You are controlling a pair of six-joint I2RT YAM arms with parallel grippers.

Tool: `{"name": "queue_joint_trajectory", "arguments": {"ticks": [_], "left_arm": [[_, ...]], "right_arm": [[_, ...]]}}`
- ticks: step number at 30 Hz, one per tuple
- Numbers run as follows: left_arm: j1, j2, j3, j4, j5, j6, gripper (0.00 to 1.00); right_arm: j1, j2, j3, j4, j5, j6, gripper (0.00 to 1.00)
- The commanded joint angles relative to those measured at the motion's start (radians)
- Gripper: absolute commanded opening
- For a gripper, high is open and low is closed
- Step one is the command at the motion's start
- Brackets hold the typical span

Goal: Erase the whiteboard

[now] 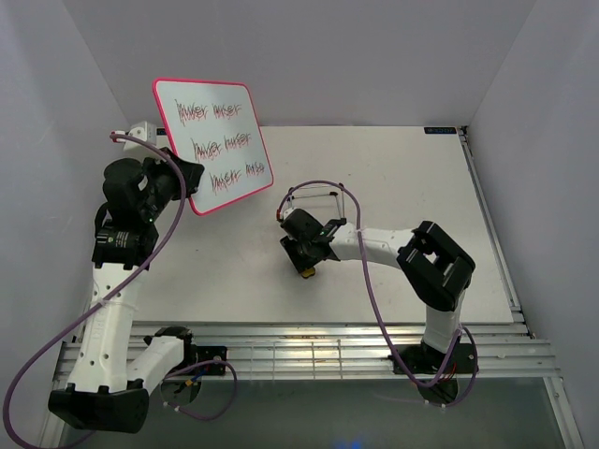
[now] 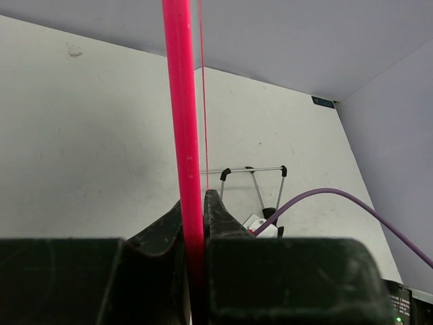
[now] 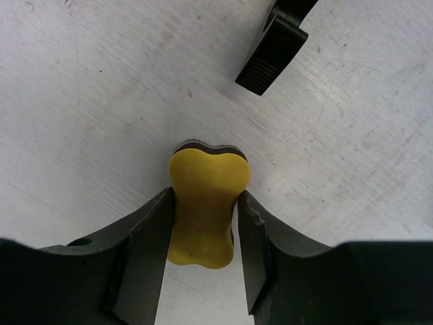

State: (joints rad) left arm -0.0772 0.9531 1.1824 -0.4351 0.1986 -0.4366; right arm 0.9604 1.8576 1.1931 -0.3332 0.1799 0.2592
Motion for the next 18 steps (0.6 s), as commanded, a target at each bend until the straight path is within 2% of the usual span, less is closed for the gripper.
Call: {"name": "queue_joint_trajectory", "arguments": {"ticks": [1, 7, 9, 12, 17, 18], "left_arm": [[-0.007, -0.057, 0.011, 0.157, 0.018, 0.012, 0.0], [-0.009, -0.056, 0.019, 0.136, 0.031, 0.015, 0.0], [-0.009, -0.053, 0.029, 0.119, 0.067, 0.01, 0.0], [-0.012, -0.06, 0.049, 0.067, 0.125, 0.01, 0.0], [-0.027, -0.085, 0.085, -0.048, 0.217, 0.007, 0.0], [-0.027, -0.097, 0.076, -0.059, 0.278, -0.004, 0.0]], "right_arm": [[0.012, -0.009, 0.008, 0.011, 0.02, 0.011, 0.47], [0.018, -0.024, -0.004, 0.013, 0.013, 0.015, 0.35], [0.02, -0.053, -0.023, 0.007, 0.026, 0.026, 0.34], [0.012, -0.171, -0.097, -0.003, 0.058, 0.044, 0.34], [-0.06, -0.541, -0.271, -0.07, 0.095, 0.077, 0.32], [-0.071, -0.601, -0.291, -0.087, 0.096, 0.08, 0.31]]}}
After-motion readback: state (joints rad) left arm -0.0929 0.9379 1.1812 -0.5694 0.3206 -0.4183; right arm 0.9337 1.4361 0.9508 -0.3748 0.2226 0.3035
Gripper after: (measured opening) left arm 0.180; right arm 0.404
